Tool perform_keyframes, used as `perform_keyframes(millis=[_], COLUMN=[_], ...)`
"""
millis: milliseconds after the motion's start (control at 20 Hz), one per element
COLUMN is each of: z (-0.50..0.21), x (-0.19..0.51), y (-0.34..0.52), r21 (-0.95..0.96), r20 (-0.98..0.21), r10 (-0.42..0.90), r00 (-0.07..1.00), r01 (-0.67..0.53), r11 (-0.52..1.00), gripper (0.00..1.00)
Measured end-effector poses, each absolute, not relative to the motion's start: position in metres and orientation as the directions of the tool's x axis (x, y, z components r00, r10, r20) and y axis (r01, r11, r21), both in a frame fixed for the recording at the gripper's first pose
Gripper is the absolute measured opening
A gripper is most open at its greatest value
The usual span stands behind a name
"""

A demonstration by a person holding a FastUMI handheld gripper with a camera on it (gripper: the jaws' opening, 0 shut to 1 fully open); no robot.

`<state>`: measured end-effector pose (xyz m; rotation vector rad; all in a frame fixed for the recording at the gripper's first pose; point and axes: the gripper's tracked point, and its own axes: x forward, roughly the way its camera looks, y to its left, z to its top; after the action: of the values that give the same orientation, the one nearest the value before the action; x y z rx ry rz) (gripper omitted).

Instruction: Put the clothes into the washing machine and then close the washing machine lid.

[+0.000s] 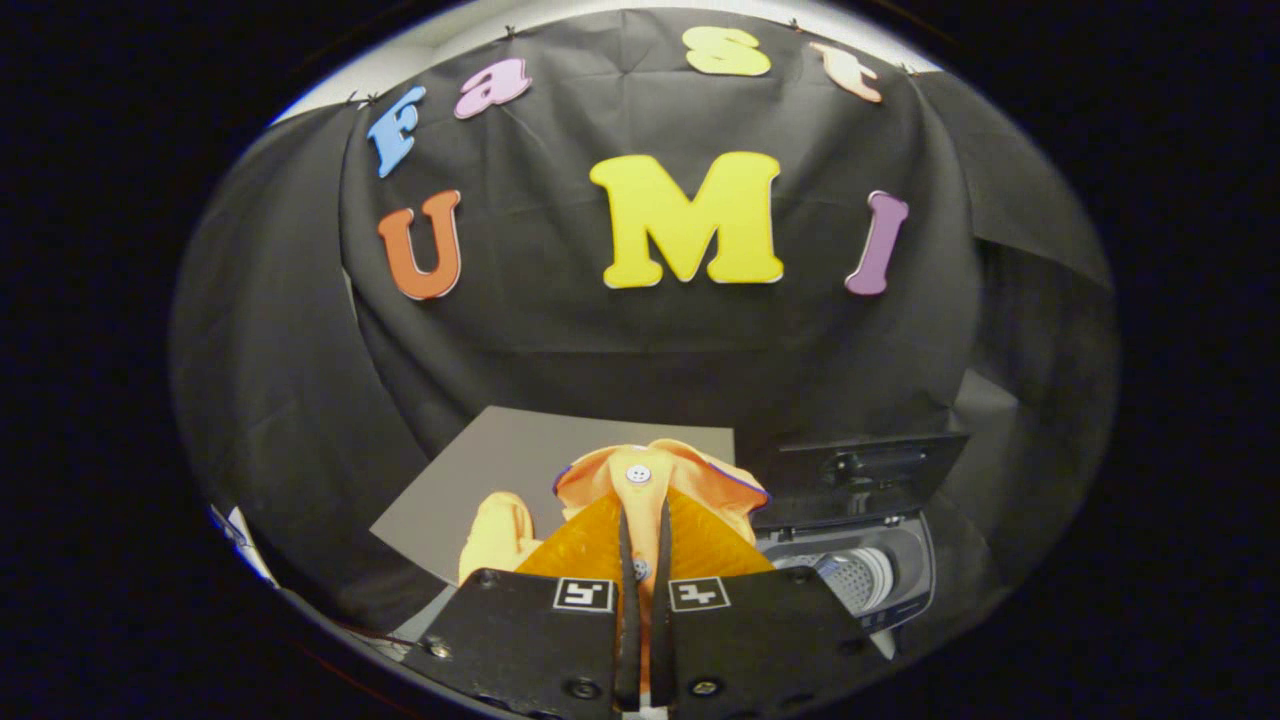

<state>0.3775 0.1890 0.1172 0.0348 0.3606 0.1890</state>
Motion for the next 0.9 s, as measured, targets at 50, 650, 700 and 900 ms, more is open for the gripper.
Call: perform_keyframes(millis=[50,650,700,900], z=[0.127,0.18,0.181,0.185], x=[0.37,0.346,0.35,0.375], y=[0.175,0.0,-0.009,-0.036], r21=[0.066,0.044,0.042,0.041], r20=[-0.329,-0.239,-0.237,-0.243], r10=[0.171,-0.091,-0.098,-0.08], r00=[0.929,0.967,0.966,0.967], r01=[-0.158,0.104,0.111,0.093], r11=[0.985,0.994,0.993,0.995], gripper=[0.07,0.07,0.07,0.07])
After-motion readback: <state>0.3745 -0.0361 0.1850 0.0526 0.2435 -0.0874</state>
